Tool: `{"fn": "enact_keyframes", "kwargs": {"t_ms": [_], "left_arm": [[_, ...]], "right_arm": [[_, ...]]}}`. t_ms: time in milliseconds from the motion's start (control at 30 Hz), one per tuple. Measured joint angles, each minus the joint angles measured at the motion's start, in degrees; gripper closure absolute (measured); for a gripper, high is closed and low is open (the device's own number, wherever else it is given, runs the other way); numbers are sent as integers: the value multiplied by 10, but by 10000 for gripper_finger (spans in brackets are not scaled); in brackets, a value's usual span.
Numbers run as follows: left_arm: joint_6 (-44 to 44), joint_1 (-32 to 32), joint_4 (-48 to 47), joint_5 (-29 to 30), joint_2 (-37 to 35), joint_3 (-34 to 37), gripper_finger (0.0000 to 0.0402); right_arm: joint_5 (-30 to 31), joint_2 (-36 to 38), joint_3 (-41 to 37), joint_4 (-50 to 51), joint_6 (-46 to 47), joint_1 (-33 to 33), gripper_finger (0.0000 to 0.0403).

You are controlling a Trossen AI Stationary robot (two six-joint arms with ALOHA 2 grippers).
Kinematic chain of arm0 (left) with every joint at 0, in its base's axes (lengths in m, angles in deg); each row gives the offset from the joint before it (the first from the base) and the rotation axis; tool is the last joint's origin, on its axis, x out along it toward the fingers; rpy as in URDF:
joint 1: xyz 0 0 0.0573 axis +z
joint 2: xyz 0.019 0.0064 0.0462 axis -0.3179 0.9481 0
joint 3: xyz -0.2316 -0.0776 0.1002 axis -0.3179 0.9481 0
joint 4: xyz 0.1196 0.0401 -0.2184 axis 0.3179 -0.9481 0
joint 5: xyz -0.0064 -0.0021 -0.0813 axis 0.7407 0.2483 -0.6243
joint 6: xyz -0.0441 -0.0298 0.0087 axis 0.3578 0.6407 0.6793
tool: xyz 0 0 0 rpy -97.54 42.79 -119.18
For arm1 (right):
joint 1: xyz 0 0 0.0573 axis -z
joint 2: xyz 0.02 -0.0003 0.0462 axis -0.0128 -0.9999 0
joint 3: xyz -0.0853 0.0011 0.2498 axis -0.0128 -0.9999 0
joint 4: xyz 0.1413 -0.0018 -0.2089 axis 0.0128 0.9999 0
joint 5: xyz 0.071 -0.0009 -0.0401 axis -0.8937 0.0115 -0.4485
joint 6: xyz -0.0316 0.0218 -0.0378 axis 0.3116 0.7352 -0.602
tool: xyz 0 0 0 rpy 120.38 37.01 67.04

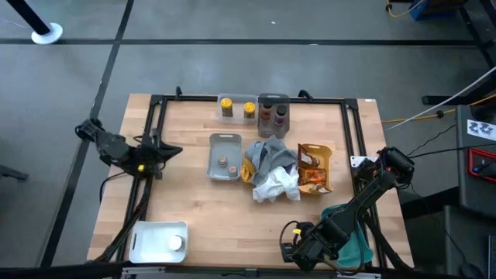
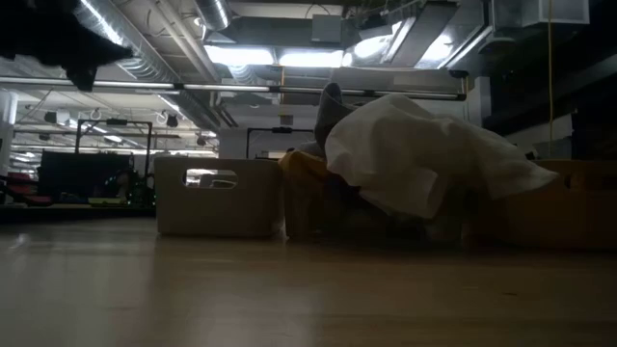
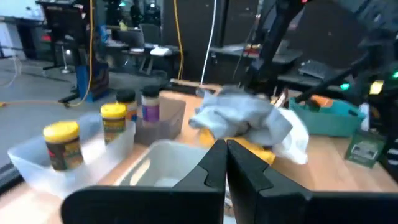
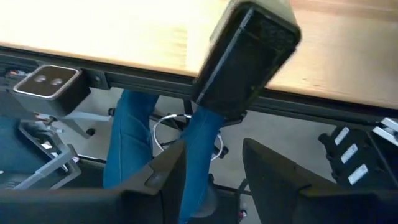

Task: Sort spices by type
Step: Put the green seasoning can into the green bin

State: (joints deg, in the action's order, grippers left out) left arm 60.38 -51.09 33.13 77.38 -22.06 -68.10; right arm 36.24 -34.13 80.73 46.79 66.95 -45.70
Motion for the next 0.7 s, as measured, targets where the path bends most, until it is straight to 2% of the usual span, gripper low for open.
{"fn": "enact_keyframes", "kwargs": {"t_ms": [300, 433, 567, 700], "left_arm": [[1, 31, 149, -30, 1, 128, 399], [-13, 46, 156, -83, 4, 129, 399], [-69, 49, 154, -133, 6, 129, 399], [-124, 49, 154, -142, 5, 129, 399]], "right_arm": [[24, 0, 0, -1, 0, 0, 246], [25, 0, 0, -1, 0, 0, 246], [30, 0, 0, -1, 0, 0, 246], [33, 0, 0, -1, 0, 0, 246]]}}
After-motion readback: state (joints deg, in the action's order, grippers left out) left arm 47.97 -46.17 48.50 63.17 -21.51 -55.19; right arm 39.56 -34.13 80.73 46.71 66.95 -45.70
